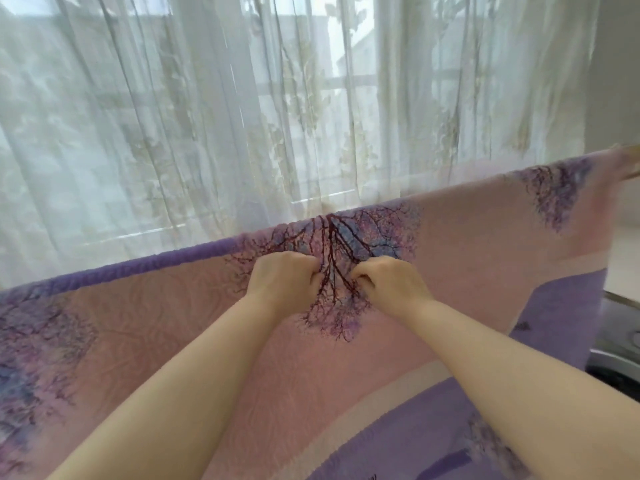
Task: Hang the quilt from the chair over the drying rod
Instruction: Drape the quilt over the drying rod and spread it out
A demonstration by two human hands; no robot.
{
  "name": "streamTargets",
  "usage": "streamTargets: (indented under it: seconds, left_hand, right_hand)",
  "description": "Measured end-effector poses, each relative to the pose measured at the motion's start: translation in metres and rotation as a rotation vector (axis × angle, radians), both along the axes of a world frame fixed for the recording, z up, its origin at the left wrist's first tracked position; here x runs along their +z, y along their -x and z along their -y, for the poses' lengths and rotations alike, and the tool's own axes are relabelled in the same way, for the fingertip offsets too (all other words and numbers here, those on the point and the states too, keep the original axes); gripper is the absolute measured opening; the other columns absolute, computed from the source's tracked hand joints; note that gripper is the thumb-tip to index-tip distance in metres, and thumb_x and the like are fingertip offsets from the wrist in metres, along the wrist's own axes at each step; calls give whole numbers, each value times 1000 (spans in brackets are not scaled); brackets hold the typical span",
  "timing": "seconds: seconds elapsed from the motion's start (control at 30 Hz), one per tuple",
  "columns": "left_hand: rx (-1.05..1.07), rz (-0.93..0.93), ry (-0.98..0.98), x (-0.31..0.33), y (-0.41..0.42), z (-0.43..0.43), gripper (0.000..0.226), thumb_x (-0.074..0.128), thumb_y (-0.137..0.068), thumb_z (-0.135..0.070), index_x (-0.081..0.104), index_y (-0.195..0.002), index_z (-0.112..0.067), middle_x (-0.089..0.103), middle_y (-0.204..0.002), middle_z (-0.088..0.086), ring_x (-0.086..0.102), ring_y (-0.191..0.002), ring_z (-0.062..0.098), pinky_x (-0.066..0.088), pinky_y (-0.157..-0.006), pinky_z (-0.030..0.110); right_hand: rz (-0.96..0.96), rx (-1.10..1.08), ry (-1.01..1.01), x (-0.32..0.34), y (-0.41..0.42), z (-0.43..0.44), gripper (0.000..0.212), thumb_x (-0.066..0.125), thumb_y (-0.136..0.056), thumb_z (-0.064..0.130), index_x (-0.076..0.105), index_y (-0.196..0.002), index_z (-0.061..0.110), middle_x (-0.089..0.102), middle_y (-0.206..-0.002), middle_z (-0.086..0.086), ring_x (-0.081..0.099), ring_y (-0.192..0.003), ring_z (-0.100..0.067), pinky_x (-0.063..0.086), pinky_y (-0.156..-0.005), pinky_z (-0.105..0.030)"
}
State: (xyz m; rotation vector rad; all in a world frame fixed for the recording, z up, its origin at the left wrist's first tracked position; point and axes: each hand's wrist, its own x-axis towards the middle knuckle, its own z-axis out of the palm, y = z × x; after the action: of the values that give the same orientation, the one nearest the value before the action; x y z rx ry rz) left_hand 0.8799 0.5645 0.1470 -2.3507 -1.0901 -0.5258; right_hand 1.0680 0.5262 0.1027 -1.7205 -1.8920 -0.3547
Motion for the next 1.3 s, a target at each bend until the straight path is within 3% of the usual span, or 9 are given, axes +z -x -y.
streamTargets:
  seconds: [0.13, 0.2, 0.27, 0.37, 0.5, 0.73, 1.03, 1.13, 1.3]
  left_hand:
    - [-133, 113, -137, 22, -71, 2, 27, 46, -95, -39, 55, -75, -23, 60, -73, -8, 62, -72, 18, 37, -53, 26]
    - [-206, 115, -159, 29, -108, 2, 25, 47, -95, -36, 63, -83, -20, 67, -82, -6, 61, -83, 19, 44, -58, 30]
    - [-241, 79, -147, 35, -158, -1, 25, 47, -95, -33, 67, -99, -19, 70, -99, -3, 58, -98, 22, 50, -72, 37]
    - [-219, 31, -71, 41, -224, -4, 37, 49, -94, -36, 57, -127, -21, 62, -126, -1, 50, -119, 24, 43, -92, 39]
    - [-175, 51, 86, 46, -322, -6, 48, 47, -95, -40, 43, -139, -21, 50, -140, -2, 41, -129, 24, 37, -98, 40]
    - [-98, 37, 200, 48, -447, -13, 46, 40, -97, -45, 38, -138, -23, 52, -135, 3, 46, -123, 28, 38, -94, 44]
    - [41, 136, -26, 39, -469, -38, 49, 20, -99, -48, 55, -107, -15, 62, -101, 6, 55, -95, 27, 36, -76, 41]
    - [60, 116, -8, 47, -461, -53, 55, 20, -98, -52, 58, -102, -12, 64, -95, 7, 57, -92, 27, 39, -77, 41]
    - [-64, 147, 29, 66, -473, -68, 53, 30, -97, -53, 59, -115, -12, 65, -110, 7, 60, -100, 26, 46, -81, 41]
  right_hand:
    - [-117, -55, -51, 17, -62, 10, 25, 52, -92, 18, 72, -105, 24, 71, -107, 3, 62, -104, -20, 48, -84, -33]
    - [-207, -76, -58, 21, -99, 14, 26, 53, -90, 13, 74, -103, 21, 71, -109, 1, 63, -104, -21, 48, -87, -33]
    - [-240, -152, -87, 24, -150, 20, 26, 53, -90, 14, 74, -102, 24, 71, -110, 2, 62, -105, -22, 50, -87, -35]
    - [-278, -260, -107, 27, -221, 29, 26, 52, -90, 16, 73, -103, 27, 71, -109, 4, 59, -108, -21, 51, -85, -37]
    - [-321, -369, -132, 33, -322, 47, 29, 51, -90, 11, 73, -102, 24, 71, -108, 4, 58, -111, -19, 51, -87, -33]
    - [-376, -470, -120, 39, -448, 64, 35, 48, -87, 6, 73, -101, 26, 70, -112, 0, 58, -112, -19, 50, -87, -32]
    - [-381, -499, -97, 37, -494, 34, 34, 49, -89, 6, 70, -108, 23, 68, -116, 1, 60, -106, -19, 46, -77, -24]
    - [-371, -470, -94, 42, -491, 16, 36, 49, -87, 6, 67, -115, 21, 64, -123, -3, 57, -112, -22, 51, -86, -32]
    - [-283, -490, -107, 58, -500, 0, 55, 46, -85, -1, 48, -136, 20, 46, -140, -4, 39, -130, -24, 37, -101, -37]
